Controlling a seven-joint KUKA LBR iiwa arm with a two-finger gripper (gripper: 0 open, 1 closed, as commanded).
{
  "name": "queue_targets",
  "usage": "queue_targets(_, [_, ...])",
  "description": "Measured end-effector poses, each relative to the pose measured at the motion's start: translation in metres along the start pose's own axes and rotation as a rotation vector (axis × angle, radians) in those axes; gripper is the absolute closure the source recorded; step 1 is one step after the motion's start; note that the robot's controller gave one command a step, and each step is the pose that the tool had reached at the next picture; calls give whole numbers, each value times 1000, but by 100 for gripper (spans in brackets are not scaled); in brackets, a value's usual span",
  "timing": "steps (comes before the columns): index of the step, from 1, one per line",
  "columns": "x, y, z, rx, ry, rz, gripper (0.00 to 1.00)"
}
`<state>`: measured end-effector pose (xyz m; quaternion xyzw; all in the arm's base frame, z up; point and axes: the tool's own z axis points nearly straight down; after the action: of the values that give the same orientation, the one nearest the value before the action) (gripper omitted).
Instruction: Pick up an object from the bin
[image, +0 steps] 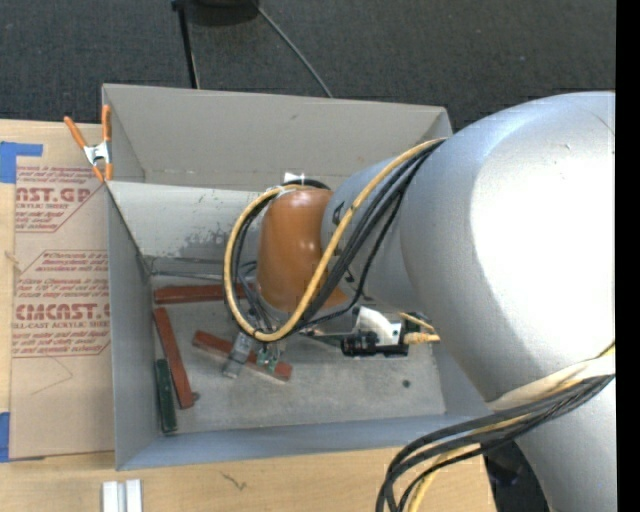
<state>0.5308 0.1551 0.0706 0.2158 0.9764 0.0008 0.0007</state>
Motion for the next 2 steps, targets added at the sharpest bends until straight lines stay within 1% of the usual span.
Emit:
queue_targets(1, [1, 0, -3, 2, 3, 0, 100])
queue_targets(2, [1, -1, -13, 4, 5, 0, 100])
